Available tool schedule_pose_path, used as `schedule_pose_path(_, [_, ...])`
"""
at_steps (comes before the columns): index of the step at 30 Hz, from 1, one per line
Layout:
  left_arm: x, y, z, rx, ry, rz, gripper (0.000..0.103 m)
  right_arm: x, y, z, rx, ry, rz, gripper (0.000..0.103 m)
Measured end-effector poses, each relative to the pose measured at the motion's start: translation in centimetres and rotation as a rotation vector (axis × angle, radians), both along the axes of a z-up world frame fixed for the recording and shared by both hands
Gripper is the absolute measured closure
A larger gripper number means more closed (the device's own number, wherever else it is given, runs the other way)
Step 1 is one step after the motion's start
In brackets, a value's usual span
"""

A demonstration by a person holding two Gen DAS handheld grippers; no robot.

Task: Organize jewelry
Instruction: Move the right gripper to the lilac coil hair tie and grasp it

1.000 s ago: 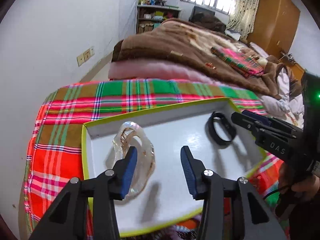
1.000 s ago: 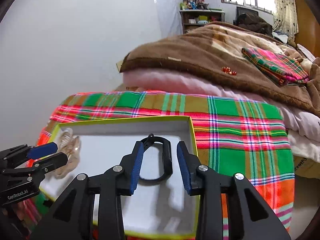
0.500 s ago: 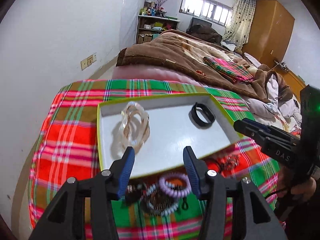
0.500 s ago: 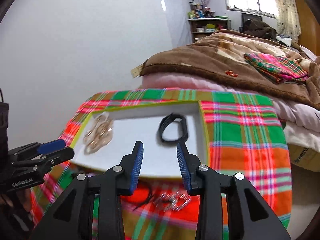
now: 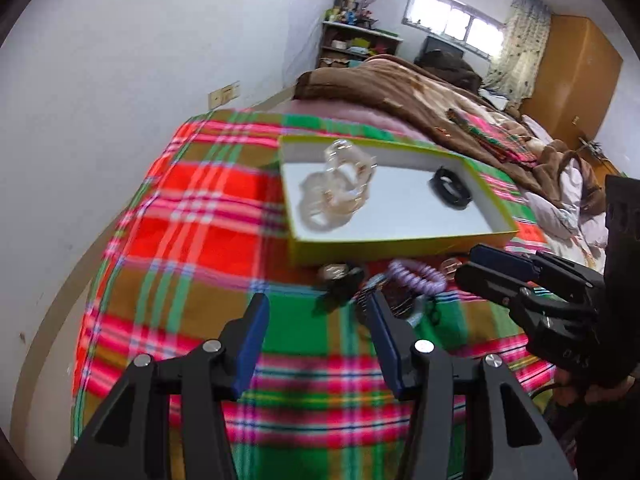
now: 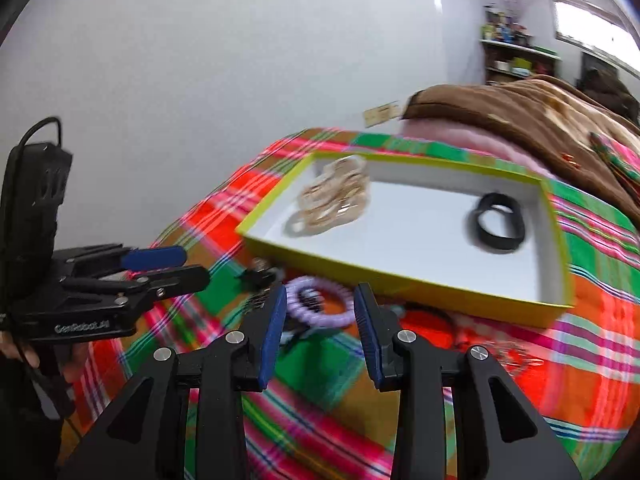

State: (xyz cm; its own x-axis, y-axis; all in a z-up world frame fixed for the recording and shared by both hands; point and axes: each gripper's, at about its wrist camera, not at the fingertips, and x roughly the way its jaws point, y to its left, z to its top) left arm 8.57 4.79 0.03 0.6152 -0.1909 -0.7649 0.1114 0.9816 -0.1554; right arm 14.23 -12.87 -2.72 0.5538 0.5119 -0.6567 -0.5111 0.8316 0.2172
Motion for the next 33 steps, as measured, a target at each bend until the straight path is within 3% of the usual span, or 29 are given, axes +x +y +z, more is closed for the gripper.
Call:
schedule_pose_path(15, [-1.0, 2.0, -1.3, -0.036, 0.02, 0.013, 0.05, 0.5, 5.4, -1.7, -0.212, -0.024, 0.046, 0.067])
schedule_pose_path(21, [-1.1, 2.5, -1.4, -0.046, 0.019, 0.014, 0.05, 0.1, 5.8, -2.0, -0.285, -0.062, 0.029, 0.087])
schedule_pose_path(27, [-0.9, 2.6, -1.7, -0.054, 0.026, 0.015, 0.05, -0.4, 5.5, -1.7, -0.289, -0.087, 0.018, 0.094])
schedule_pose_path(33, [-0.8, 2.2, -1.7, -0.064, 0.029, -0.001, 0.05, -0.9, 3.3, -0.4, -0.182, -0.086, -0.036, 0.094])
